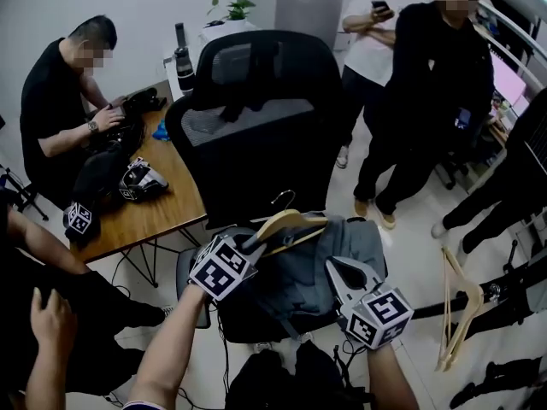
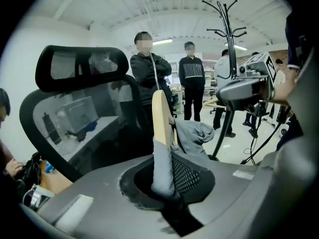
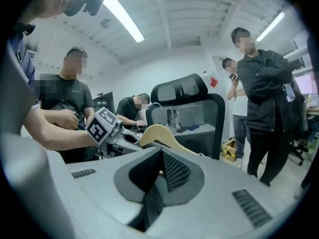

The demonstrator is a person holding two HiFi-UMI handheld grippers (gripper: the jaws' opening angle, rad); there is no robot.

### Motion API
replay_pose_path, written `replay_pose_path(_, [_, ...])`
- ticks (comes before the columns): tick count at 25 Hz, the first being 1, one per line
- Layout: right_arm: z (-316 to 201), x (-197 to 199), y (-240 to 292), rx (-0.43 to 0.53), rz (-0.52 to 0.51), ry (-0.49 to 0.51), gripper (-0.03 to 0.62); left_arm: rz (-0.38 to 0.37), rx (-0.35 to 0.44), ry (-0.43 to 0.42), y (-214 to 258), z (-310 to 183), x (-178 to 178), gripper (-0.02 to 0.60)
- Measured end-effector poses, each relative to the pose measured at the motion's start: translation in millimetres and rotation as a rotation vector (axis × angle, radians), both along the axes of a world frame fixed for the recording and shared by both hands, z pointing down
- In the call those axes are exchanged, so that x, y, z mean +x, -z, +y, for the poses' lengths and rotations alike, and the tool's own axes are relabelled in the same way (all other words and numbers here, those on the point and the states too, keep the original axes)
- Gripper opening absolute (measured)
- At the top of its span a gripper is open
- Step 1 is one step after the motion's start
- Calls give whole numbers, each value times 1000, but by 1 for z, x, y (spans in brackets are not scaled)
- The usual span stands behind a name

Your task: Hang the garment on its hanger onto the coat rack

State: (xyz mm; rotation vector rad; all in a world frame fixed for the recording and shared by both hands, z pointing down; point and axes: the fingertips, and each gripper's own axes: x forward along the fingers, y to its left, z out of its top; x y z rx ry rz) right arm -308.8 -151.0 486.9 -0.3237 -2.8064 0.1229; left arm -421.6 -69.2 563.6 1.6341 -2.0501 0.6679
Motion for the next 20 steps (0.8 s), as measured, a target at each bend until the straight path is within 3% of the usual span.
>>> replay_pose_path(8, [0,34,52,61,-114,-31,5,-161,40,-97,99,-9,19,49])
replay_pose_path(11, [-4,53,73,80,-175,-40,5,-256,44,-126,140,-13,32,49])
replay_pose_path(20, [-9,138,121,99,-296,-47,5,-432,139,-81,285,-5,83,49])
